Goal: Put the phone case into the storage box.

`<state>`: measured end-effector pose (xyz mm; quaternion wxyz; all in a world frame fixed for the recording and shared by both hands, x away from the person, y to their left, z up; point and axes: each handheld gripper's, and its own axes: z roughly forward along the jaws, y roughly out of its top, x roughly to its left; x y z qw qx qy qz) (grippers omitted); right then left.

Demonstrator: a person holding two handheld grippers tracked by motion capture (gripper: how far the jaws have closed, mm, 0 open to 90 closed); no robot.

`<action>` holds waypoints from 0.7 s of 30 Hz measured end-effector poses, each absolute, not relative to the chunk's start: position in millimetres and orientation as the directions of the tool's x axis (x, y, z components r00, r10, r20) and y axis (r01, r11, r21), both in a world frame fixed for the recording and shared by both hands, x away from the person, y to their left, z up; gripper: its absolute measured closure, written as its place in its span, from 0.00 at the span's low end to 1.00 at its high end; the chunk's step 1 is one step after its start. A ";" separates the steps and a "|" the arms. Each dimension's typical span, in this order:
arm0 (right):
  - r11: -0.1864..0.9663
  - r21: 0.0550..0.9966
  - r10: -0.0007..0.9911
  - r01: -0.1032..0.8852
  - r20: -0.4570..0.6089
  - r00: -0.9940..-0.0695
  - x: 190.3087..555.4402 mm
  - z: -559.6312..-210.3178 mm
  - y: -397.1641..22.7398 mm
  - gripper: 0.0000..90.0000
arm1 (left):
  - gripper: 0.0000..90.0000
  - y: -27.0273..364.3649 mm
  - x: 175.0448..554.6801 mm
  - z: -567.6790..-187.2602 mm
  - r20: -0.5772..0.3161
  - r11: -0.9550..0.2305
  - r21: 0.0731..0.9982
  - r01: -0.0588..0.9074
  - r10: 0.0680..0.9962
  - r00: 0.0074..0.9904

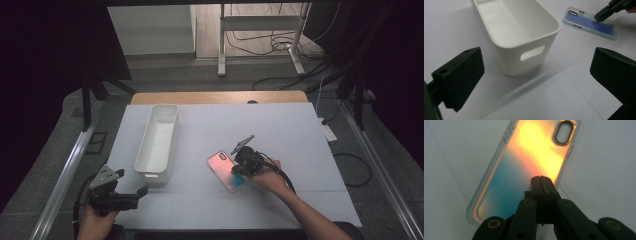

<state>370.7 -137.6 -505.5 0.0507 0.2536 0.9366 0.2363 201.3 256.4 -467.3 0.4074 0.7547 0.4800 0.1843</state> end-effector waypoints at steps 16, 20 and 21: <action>0.747 0.465 0.540 0.475 -0.007 -0.842 384.0 -504.0 -151.4 1.00 | 0.00 256.6 201.3 -467.3 -0.114 -0.206 0.791 0.576 0.875 0.471; 0.748 0.461 0.542 0.478 -0.009 -0.840 382.6 -503.4 -150.5 1.00 | 0.00 256.1 201.3 -467.3 -0.112 -0.208 0.792 0.574 0.875 0.470; 0.743 0.464 0.545 0.482 -0.003 -0.838 382.2 -502.8 -150.7 0.99 | 0.00 256.0 201.3 -467.3 -0.112 -0.207 0.792 0.574 0.875 0.470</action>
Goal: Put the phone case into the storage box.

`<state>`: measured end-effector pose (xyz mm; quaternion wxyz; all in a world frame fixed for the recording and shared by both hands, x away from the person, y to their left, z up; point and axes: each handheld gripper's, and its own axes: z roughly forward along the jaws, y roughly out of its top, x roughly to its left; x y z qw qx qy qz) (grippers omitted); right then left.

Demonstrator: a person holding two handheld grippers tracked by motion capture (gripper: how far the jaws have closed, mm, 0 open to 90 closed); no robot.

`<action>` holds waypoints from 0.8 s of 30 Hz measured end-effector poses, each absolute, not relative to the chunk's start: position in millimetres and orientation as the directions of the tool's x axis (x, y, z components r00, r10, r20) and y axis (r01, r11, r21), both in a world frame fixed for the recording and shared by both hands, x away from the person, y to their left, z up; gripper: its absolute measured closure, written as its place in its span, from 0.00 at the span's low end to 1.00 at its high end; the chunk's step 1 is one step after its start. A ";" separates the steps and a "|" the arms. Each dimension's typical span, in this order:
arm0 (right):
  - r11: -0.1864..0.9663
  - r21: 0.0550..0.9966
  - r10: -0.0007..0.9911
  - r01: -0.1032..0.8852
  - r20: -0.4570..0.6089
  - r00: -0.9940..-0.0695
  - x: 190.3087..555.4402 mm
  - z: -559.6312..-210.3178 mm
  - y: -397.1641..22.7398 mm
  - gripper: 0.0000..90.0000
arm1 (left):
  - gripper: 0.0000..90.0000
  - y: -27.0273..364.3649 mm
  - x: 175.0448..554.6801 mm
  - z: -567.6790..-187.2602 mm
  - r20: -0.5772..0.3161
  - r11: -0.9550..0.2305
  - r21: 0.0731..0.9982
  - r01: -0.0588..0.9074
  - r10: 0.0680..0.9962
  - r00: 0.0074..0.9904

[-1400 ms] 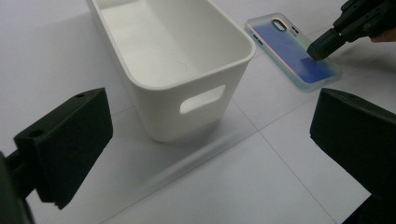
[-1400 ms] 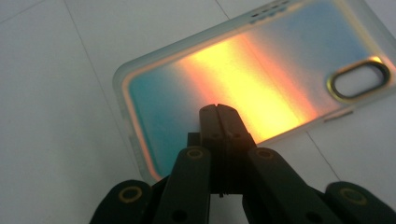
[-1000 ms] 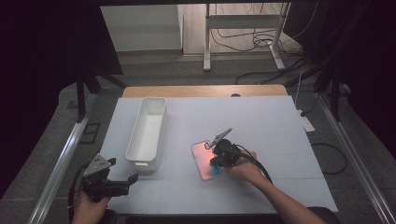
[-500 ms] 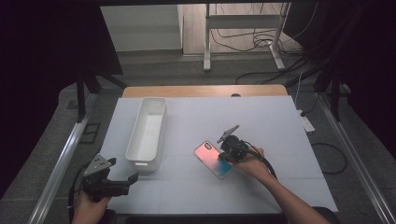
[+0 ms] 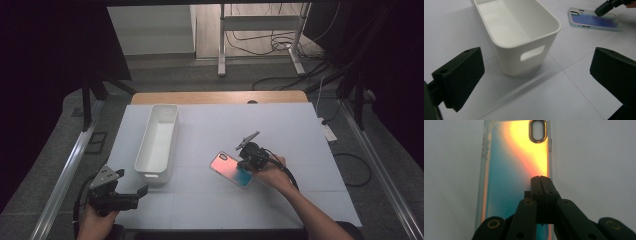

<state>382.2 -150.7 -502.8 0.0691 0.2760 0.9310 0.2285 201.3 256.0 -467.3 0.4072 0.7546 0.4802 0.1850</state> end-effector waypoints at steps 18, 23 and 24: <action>0.656 0.570 0.589 0.495 0.023 -0.808 375.4 -470.1 -168.9 0.37 | 0.01 255.5 201.7 -467.2 -0.110 -0.212 0.789 0.577 0.875 0.472; 0.648 0.567 0.609 0.509 0.017 -0.793 376.5 -469.9 -170.8 0.16 | 0.01 255.4 201.7 -467.2 -0.109 -0.214 0.788 0.577 0.874 0.473; 0.647 0.562 0.610 0.515 0.025 -0.792 377.0 -470.4 -171.2 0.11 | 0.01 255.4 201.8 -467.2 -0.109 -0.215 0.788 0.577 0.874 0.474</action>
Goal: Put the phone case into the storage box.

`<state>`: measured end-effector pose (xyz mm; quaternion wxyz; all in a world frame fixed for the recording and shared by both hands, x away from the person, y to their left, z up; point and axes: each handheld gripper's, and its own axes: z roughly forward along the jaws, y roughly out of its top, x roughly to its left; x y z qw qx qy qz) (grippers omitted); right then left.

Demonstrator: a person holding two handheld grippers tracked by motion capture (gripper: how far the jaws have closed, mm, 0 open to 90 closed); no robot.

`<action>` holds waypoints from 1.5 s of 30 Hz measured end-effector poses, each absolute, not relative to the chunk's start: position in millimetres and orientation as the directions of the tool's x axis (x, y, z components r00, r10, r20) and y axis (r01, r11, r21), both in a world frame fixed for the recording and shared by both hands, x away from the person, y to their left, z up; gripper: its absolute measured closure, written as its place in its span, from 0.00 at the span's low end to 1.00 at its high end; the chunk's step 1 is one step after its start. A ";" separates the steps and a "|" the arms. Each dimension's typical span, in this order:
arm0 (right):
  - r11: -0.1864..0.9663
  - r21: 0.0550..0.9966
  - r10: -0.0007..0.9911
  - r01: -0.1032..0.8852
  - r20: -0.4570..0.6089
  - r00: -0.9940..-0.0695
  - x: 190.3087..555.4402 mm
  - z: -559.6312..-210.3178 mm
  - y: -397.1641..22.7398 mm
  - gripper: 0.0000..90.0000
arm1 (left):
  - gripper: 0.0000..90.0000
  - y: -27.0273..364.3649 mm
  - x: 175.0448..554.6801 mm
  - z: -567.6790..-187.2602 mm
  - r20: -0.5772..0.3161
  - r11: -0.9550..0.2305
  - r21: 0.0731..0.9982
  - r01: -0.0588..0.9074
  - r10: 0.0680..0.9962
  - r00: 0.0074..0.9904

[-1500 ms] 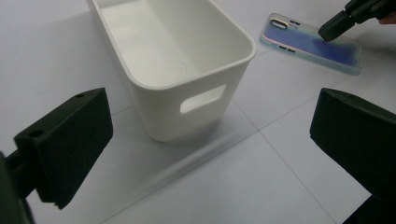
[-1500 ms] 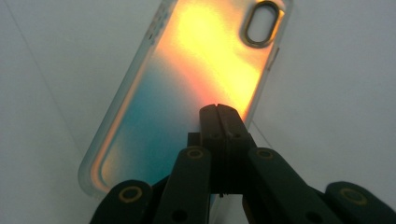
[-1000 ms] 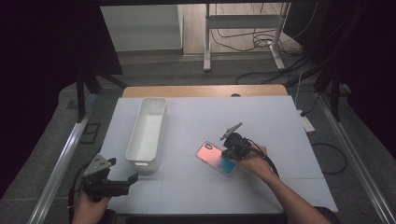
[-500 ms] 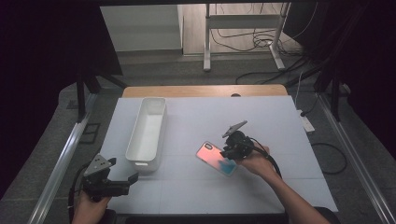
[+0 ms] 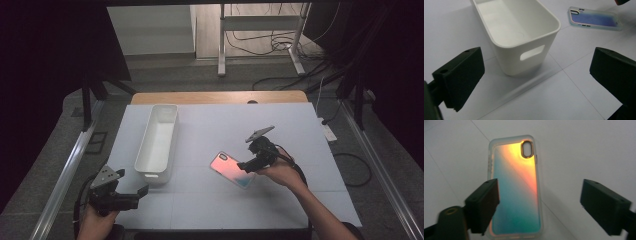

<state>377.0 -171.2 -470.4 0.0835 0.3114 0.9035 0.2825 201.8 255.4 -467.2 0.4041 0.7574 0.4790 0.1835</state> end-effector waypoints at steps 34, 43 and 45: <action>0.691 0.502 0.595 0.519 0.012 -0.804 388.6 -513.6 -170.4 0.00 | 0.01 255.0 202.6 -467.4 -0.109 -0.221 0.783 0.581 0.871 0.478; 0.714 0.472 0.593 0.518 -0.013 -0.805 386.5 -519.4 -167.2 0.00 | 0.01 255.0 202.6 -467.4 -0.108 -0.222 0.784 0.580 0.871 0.479; 0.712 0.468 0.598 0.524 -0.013 -0.801 386.3 -519.1 -166.8 0.00 | 0.01 254.8 202.6 -467.4 -0.107 -0.223 0.784 0.580 0.871 0.480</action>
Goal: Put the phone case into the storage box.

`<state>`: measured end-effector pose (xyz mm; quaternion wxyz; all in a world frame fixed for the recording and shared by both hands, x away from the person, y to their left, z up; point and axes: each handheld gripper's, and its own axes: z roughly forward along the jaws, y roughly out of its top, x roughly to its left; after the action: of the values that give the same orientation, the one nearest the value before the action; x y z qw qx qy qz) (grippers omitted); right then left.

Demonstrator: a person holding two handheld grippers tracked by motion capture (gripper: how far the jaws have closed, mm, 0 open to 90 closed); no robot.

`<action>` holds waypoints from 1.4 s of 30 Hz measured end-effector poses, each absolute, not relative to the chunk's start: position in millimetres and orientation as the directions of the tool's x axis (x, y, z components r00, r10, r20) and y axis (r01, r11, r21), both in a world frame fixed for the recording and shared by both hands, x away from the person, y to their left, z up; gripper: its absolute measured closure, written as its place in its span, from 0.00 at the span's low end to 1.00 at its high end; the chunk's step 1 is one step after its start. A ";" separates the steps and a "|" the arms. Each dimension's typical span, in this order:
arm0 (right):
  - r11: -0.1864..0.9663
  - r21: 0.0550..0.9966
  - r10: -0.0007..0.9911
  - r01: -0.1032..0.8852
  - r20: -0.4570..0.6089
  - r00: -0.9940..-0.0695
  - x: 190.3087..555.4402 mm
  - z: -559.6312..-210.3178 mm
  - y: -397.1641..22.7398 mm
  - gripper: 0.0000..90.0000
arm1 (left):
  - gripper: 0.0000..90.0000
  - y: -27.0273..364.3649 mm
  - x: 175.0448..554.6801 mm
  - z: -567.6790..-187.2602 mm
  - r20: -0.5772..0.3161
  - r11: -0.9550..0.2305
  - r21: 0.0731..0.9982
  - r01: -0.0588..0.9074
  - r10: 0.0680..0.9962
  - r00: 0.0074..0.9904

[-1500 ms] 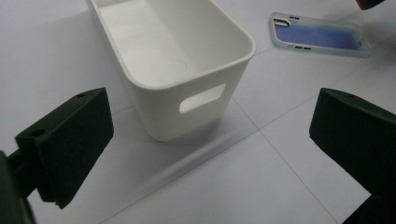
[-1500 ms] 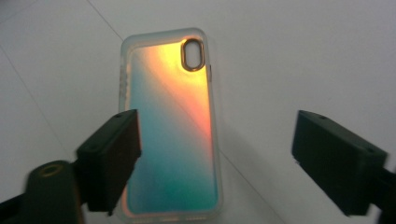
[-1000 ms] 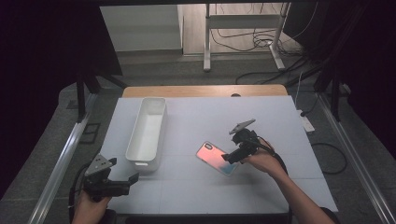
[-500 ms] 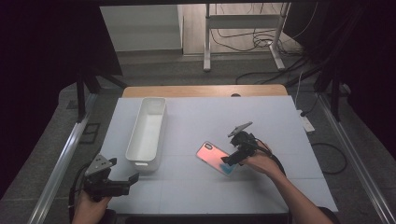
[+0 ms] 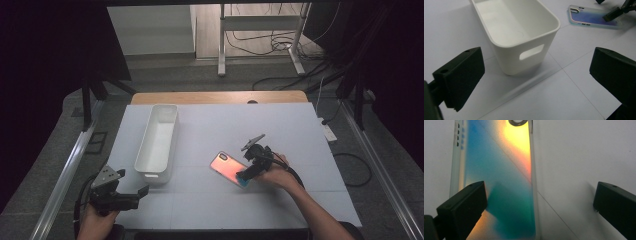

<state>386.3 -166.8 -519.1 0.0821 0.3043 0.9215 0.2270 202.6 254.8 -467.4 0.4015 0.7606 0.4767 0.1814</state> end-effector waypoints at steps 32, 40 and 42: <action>0.727 0.391 0.594 0.564 0.052 -0.803 389.6 -498.9 -170.2 0.98 | 0.02 255.4 202.6 -467.1 -0.114 -0.228 0.788 0.572 0.859 0.500; 0.728 0.430 0.587 0.534 0.013 -0.810 384.9 -490.7 -172.8 0.98 | 0.02 255.3 203.3 -467.2 -0.119 -0.229 0.783 0.578 0.858 0.500; 0.718 0.448 0.592 0.532 0.010 -0.806 383.3 -486.8 -174.9 0.98 | 0.02 255.3 203.4 -467.3 -0.120 -0.228 0.783 0.579 0.858 0.500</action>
<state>383.3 -174.9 -486.8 0.0671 0.3039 0.9245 0.2203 203.4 255.3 -467.3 0.4067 0.7646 0.4696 0.1714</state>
